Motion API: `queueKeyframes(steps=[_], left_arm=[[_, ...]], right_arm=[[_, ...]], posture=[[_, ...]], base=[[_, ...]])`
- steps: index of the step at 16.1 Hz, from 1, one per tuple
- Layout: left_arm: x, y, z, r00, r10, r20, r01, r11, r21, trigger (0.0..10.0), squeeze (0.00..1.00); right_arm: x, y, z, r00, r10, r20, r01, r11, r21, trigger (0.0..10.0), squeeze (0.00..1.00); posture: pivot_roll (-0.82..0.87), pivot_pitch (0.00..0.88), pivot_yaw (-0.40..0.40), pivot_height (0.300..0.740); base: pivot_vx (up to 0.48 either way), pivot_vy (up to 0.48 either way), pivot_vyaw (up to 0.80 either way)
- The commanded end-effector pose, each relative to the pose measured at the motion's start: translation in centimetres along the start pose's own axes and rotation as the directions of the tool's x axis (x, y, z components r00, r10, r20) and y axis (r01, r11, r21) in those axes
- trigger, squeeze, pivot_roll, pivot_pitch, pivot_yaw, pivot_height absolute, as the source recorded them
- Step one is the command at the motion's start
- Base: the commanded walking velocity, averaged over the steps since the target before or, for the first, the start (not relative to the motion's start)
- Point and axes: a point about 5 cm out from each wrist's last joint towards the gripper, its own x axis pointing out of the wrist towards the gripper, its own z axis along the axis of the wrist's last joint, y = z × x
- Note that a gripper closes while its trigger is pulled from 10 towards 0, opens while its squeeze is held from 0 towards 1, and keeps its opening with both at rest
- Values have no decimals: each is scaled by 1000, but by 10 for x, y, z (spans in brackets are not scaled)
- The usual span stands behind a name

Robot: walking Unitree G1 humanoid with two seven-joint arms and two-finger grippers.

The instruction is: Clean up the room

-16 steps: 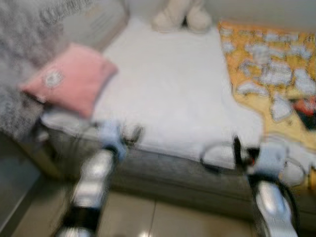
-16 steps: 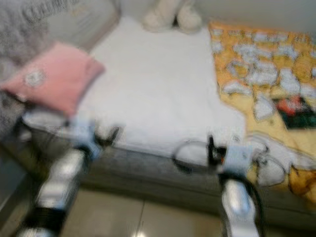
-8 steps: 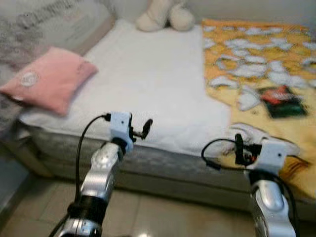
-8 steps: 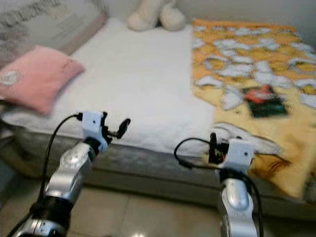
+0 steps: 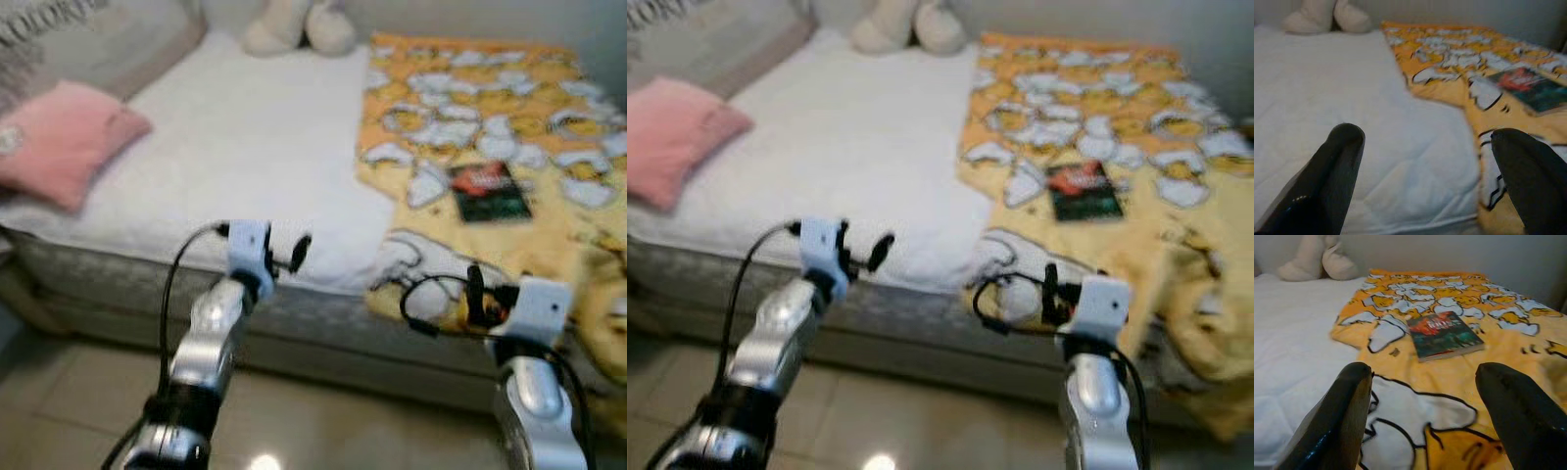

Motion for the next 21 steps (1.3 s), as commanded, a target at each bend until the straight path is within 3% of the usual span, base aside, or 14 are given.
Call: queueKeyframes(steps=[1,2,3,6,12,17,21], left_arm=[[-4,8,-5,999,35,-18,-35,999,-16,10000,0],[-6,17,-11,993,103,-50,-107,991,-84,10000,0],[-7,19,-13,992,115,-61,-120,988,-93,10000,0],[-6,13,-9,997,68,-31,-69,997,-39,10000,0],[-2,7,-6,999,30,-21,-30,999,-26,10000,0],[3,6,-4,1000,12,-15,-12,1000,21,10000,0],[5,0,0,1000,-22,3,22,1000,-5,10000,0]], right_arm=[[0,4,1,1000,16,5,-16,1000,-10,10000,0],[0,3,0,1000,19,-1,-19,1000,-14,10000,0],[0,3,0,1000,21,-2,-21,1000,-16,10000,0],[1,3,-1,999,32,-5,-32,999,-20,10000,0],[4,6,-2,999,43,-2,-43,999,-26,10000,0],[4,6,-1,999,35,2,-35,999,-27,10000,0],[2,1,-2,1000,17,2,-17,1000,-25,10000,0]], posture=[[-37,0,46,740],[-42,0,37,740],[-42,0,37,740],[-33,0,34,740],[-31,0,39,740],[-38,0,42,740],[-39,0,42,740]], base=[[0,-454,0],[0,-442,0],[0,-442,0],[0,-442,0],[41,-437,0],[0,0,0],[451,0,0]])
